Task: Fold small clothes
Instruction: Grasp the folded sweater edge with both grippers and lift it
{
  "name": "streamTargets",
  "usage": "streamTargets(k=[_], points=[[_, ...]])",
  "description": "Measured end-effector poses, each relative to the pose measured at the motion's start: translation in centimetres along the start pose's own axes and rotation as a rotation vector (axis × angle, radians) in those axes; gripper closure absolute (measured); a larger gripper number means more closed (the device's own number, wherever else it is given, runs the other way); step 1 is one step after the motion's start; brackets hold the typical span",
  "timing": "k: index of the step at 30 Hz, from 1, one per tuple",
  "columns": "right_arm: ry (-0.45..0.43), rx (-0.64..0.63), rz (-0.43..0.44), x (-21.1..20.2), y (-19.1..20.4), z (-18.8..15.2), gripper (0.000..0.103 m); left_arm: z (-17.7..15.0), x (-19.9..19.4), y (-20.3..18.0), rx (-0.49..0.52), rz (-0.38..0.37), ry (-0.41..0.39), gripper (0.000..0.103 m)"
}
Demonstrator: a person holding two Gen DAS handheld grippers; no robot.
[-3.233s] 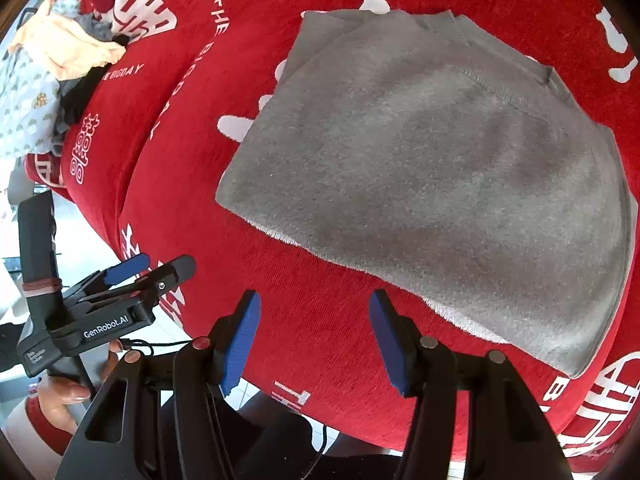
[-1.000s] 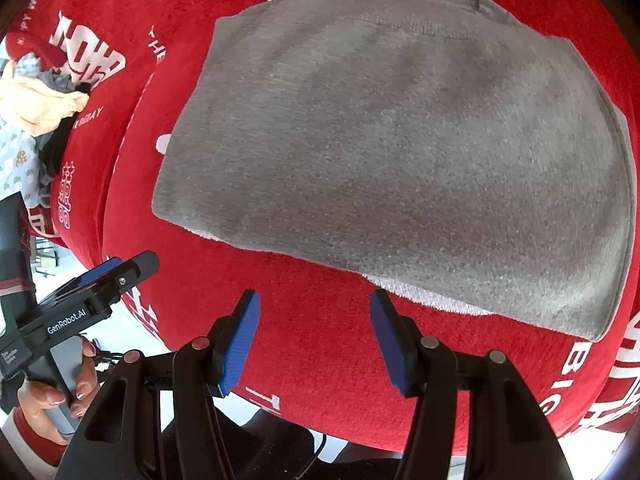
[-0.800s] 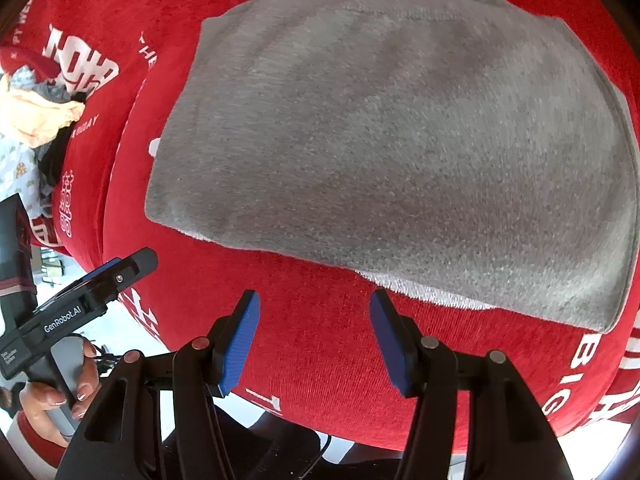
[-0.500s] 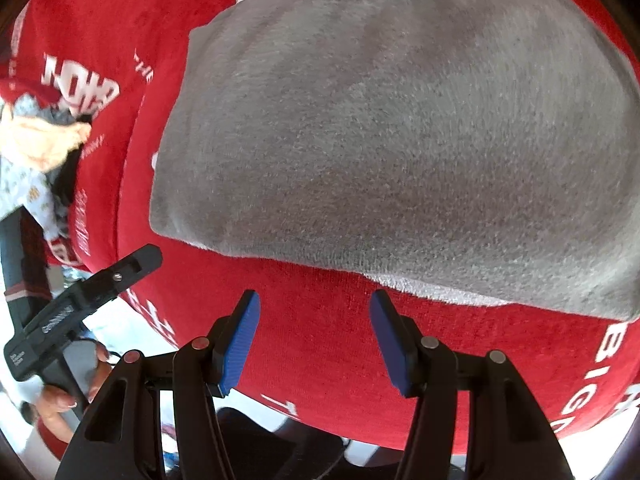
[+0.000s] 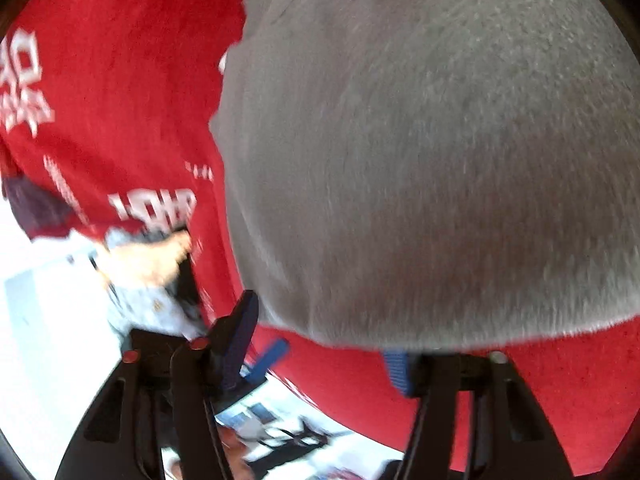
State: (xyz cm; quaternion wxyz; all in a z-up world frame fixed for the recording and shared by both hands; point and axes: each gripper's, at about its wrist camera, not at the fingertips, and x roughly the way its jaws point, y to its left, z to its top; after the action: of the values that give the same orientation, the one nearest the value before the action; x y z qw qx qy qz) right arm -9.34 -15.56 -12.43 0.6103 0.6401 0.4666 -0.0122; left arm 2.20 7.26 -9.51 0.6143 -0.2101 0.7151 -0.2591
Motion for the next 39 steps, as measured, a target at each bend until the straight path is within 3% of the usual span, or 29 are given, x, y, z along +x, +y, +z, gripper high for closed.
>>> streamTargets(k=[1,8,13,15,17,18,19,21,22,23,24,26,29,31,35,39], points=[[-0.006,0.032,0.000,-0.1,-0.2,0.3,0.094,0.0,0.4,-0.3,-0.002,-0.010,0.006,0.005],[-0.018,-0.043,0.095,-2.9,1.7,0.6,0.095,1.0,1.9,-1.9,-0.075,-0.108,-0.042,0.005],[0.005,-0.075,0.081,-3.1,2.0,0.6,0.095,2.3,2.6,-3.0,-0.129,-0.088,-0.123,0.005],[0.021,-0.086,0.062,-3.0,1.8,0.5,0.095,2.8,2.4,-3.5,-0.129,-0.042,-0.172,0.018],[0.055,-0.118,0.017,-2.6,1.9,0.4,0.095,3.3,2.1,-4.1,-0.096,0.041,-0.199,0.058],[0.084,-0.145,-0.010,-2.5,2.0,0.3,0.094,3.6,2.1,-4.4,-0.073,0.077,-0.206,0.069],[0.107,-0.164,-0.031,-2.5,2.3,0.3,0.092,3.8,2.0,-4.7,-0.041,0.121,-0.211,0.079],[0.149,-0.223,-0.115,-3.2,3.0,0.4,0.086,3.7,1.7,-5.4,0.035,0.194,-0.235,0.085],[0.163,-0.267,-0.164,-3.8,3.6,0.5,0.083,3.3,1.6,-6.5,0.121,0.254,-0.254,0.085],[0.164,-0.311,-0.212,-4.6,4.4,0.7,0.069,3.0,1.6,-7.1,0.174,0.288,-0.268,0.087],[0.155,-0.350,-0.256,-5.5,5.1,1.0,0.044,2.5,1.6,-7.9,0.248,0.331,-0.283,0.087],[0.124,-0.410,-0.299,-7.3,6.7,2.2,0.027,1.2,1.7,-9.5,0.404,0.417,-0.311,0.087],[0.115,-0.482,-0.317,-7.7,10.1,5.0,0.027,-0.6,2.4,-11.5,0.624,0.516,-0.338,0.087],[0.145,-0.526,-0.347,-5.9,12.7,7.5,0.025,-1.9,2.8,-12.6,0.765,0.559,-0.348,0.087],[0.370,-0.602,-0.417,1.3,17.5,10.9,0.020,-4.0,3.4,-13.8,0.954,0.590,-0.361,0.087],[0.584,-0.747,-0.564,8.7,20.5,10.7,0.013,-4.8,4.5,-14.7,1.023,0.597,-0.368,0.087]])
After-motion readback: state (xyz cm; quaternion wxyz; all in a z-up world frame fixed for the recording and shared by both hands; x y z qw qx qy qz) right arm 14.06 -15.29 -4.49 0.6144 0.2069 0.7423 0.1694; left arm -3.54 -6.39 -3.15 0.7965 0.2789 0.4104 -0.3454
